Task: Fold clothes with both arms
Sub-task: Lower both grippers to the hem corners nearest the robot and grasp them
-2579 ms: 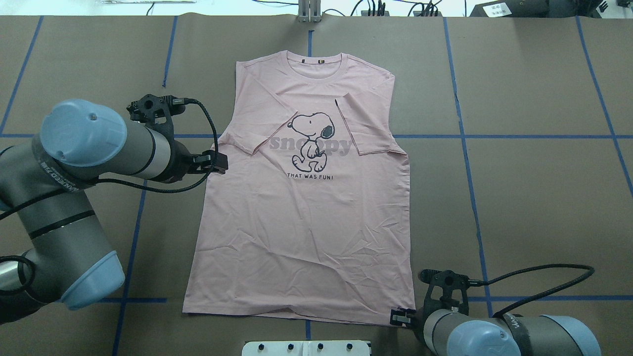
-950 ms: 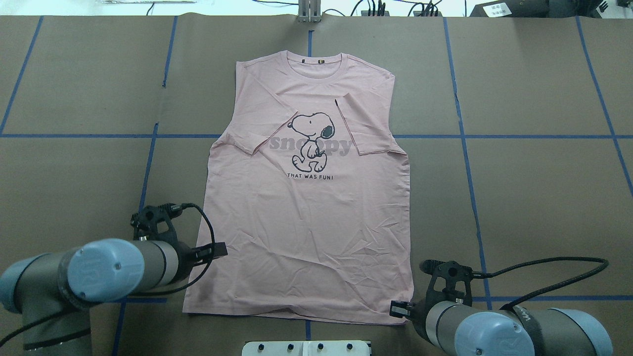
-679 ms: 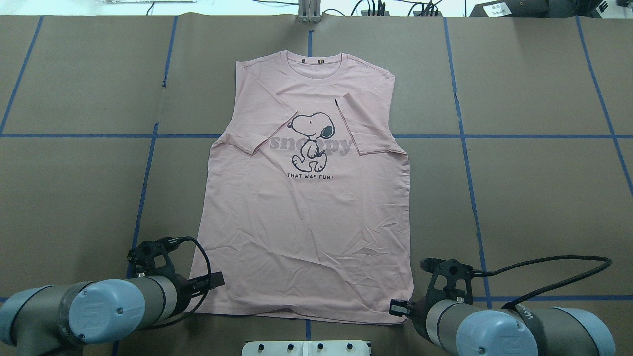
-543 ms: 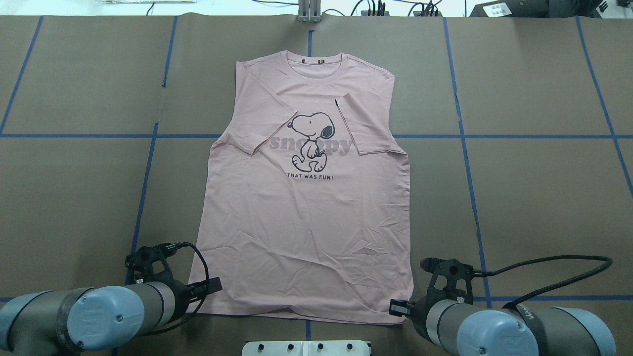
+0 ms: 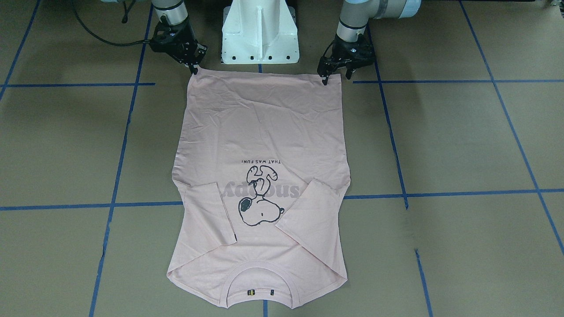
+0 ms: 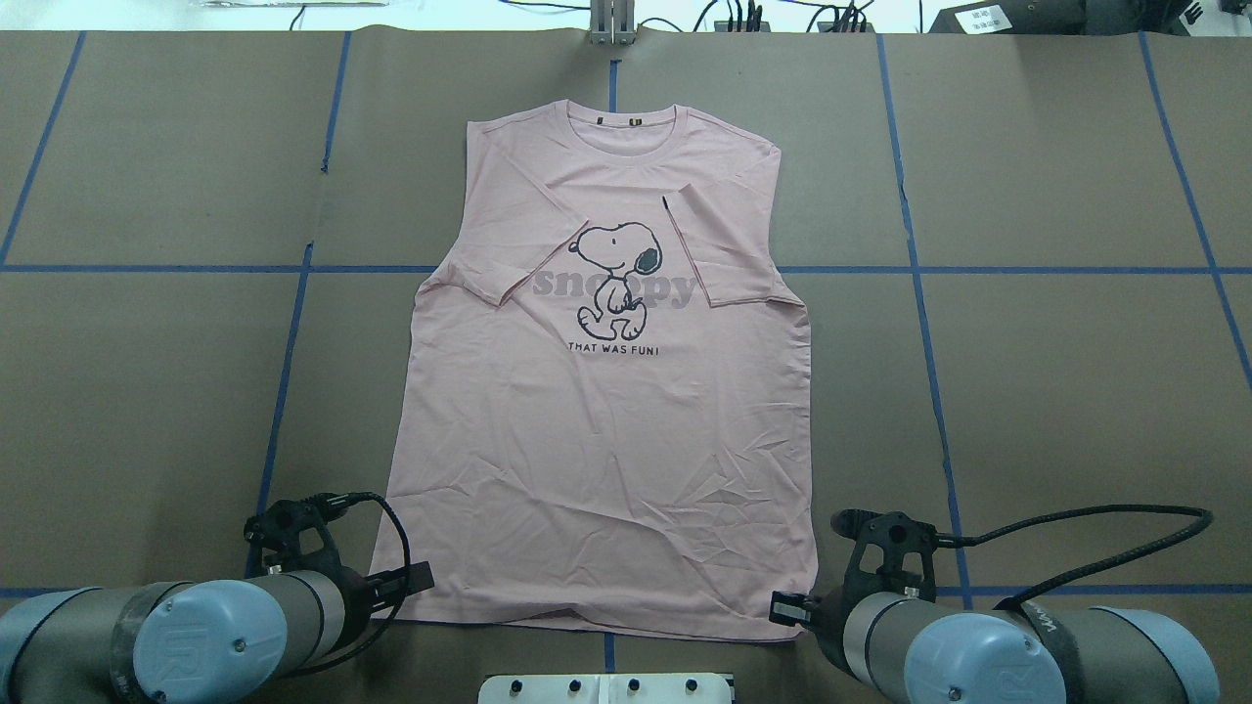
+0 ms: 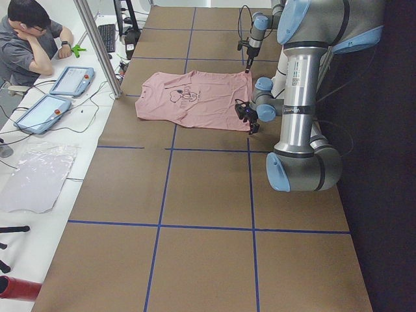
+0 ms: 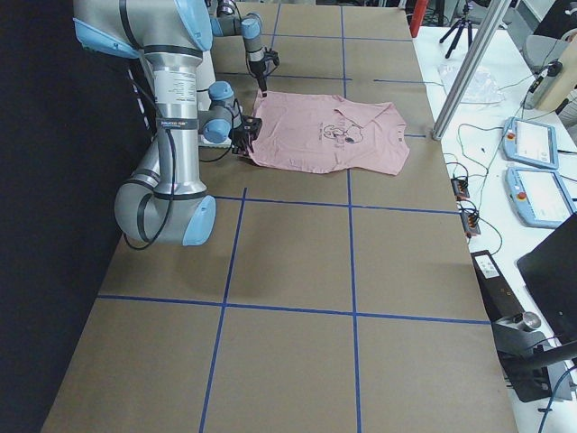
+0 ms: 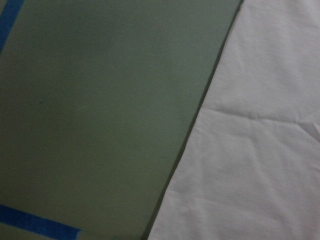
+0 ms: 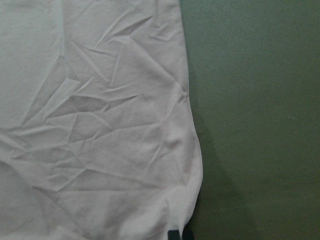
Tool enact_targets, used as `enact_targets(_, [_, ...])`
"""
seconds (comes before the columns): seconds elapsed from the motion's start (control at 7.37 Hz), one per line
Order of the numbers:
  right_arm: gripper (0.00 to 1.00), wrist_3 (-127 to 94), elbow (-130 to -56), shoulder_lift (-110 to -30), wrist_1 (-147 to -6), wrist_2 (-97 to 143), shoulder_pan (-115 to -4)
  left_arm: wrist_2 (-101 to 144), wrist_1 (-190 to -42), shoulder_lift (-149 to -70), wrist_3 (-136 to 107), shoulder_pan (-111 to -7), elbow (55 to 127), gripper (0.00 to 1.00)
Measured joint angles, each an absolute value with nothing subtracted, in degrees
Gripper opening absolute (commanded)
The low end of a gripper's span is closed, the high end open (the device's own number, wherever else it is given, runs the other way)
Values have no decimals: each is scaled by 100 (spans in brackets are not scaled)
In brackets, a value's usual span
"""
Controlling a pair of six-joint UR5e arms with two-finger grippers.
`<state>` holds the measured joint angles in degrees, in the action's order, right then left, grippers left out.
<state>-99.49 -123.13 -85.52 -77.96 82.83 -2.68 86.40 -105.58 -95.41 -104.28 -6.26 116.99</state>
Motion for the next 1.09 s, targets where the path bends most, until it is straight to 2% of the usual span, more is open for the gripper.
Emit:
enact_targets(0.14, [0,-9949,-12313,-8552,-7796,8281,-265,8640,-10523,-9548,-10484,-606,11706,35])
enact_targets(0.27, [0,-9949,-12313,-8552,-7796,8280,-266,8640,-10508,-9558,-10548,-596,11715,12])
enact_targets(0.41, [0,-9949,-12314,-8552,-7796,8280,-268,8639,-10495,-9565,-10595,-593,11739,0])
enact_targets(1.09, [0,-9949,-12376,-8575,-7796,8290,-303,8658,-10210,-9578,-10583,-574,11951,0])
